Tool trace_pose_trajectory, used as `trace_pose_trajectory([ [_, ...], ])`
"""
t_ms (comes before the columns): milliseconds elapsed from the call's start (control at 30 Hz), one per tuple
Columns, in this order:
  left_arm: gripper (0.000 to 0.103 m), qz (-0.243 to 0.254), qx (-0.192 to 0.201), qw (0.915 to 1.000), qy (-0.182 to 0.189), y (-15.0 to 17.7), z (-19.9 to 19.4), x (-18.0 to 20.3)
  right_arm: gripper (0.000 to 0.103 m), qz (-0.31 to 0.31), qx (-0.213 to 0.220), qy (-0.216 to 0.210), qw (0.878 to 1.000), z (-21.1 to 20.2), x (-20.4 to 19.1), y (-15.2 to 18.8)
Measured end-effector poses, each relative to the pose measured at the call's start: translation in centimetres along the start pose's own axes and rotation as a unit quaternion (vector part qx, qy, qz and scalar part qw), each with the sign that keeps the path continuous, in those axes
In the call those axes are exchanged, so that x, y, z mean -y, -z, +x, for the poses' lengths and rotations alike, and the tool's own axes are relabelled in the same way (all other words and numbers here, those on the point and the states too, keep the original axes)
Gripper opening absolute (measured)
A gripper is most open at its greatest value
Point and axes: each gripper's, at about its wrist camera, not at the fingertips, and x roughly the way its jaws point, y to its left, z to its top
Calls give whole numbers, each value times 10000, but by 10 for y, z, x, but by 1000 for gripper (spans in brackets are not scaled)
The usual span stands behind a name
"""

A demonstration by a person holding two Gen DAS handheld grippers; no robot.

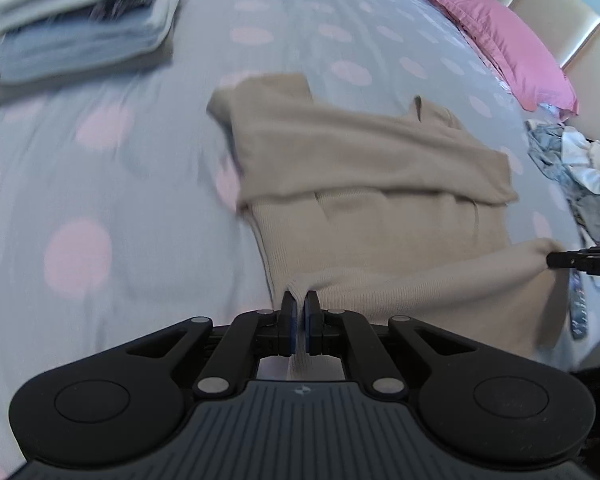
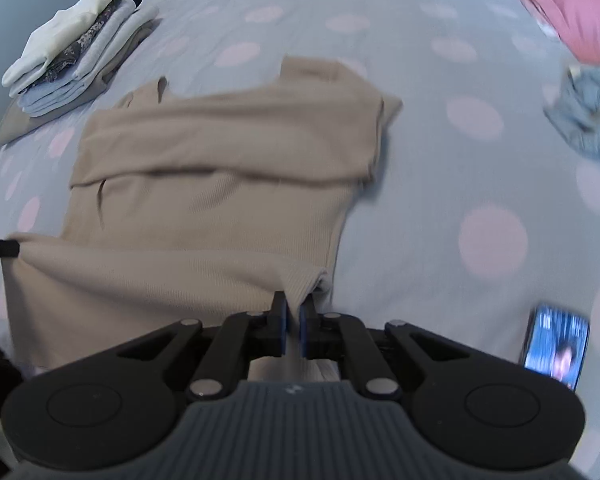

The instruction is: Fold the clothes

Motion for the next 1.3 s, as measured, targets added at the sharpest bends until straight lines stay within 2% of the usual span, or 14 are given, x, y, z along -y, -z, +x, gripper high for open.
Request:
trace_pose_trajectory([
  [167, 2, -24, -8, 9996, -277, -10, 36, -3, 7, 146, 56, 89, 9998, 37, 2, -19],
  [333, 3, 40, -79, 9989, -450, -9, 60, -2, 8, 270, -88, 196, 9994, 65, 3, -18],
  [400, 5, 144, -56, 9985, -526, -9, 57, 2, 13, 248, -77, 241, 9994, 67, 1, -17],
  [433, 9, 194, -35, 9981, -585, -9, 54, 5, 15, 230, -40, 276, 9993, 65, 0, -17],
  [533, 20, 460, 189, 9939, -981, -6, 36, 17, 38, 83, 252, 539, 9982, 49, -4, -16],
  [567, 21, 590, 288, 9924, -1043, -3, 29, 22, 39, 28, 361, 637, 9973, 43, -5, -15],
  [667, 21, 1050, 407, 9894, -914, 10, 13, 39, 39, -443, 602, 647, 9951, 30, -16, -6],
  [767, 21, 1600, 462, 9829, -789, 30, 5, 58, 39, -1067, 591, 523, 9912, 26, -33, 13],
  [867, 21, 2178, 360, 9731, -665, 54, 4, 75, 39, -1824, 478, 427, 9811, 24, -53, 39],
  [1000, 23, 2924, 103, 9545, -579, 91, 8, 94, 39, -2826, 434, 358, 9576, 19, -72, 76],
  [1067, 23, 3386, 22, 9387, -651, 110, 12, 103, 39, -3299, 423, 366, 9424, 18, -79, 96],
  [1167, 24, 4031, -82, 9117, -794, 136, 17, 113, 40, -4042, 378, 548, 9122, 22, -89, 126],
  [1300, 32, 4624, -160, 8797, -1097, 161, 24, 115, 41, -4797, 293, 889, 8724, 29, -93, 159],
])
